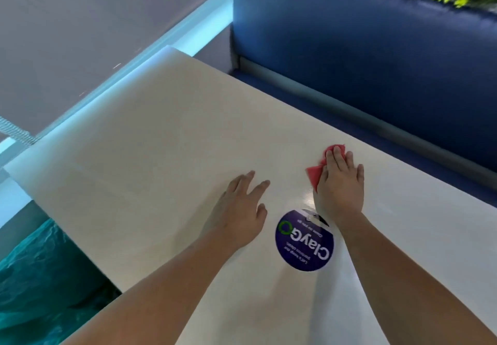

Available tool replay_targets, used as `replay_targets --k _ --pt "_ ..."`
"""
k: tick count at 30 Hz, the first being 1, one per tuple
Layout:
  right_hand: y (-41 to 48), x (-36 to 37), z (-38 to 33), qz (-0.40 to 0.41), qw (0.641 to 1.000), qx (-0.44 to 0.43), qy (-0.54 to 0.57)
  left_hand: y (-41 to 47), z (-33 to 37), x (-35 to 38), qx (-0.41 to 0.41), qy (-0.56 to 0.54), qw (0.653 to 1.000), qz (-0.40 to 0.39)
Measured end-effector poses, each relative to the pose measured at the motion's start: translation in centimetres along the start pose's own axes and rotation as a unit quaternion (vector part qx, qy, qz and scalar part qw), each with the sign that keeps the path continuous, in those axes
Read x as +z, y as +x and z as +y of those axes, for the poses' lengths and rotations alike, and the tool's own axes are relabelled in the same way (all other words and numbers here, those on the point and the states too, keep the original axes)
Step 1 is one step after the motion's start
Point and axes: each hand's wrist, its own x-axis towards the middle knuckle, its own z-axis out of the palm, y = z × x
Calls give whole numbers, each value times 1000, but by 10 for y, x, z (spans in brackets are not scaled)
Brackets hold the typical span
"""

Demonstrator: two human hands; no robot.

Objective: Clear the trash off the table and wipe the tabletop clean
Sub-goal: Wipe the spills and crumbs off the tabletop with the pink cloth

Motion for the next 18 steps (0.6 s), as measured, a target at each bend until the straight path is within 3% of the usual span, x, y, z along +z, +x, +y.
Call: replay_targets --k 6,8,12,18 --pt "-9 -5 50 9 992 123 25 31 45 12 -58 52 990 -120" --pt "-2 -4 45 16 994 106 26 36 50 12 -57 79 984 -149" --pt "20 -7 37 0 1000 -5 0 44 54 7 -66 100 978 -171" --pt "13 -6 66 -10 1000 2 19 47 57 0 -69 123 972 -188"
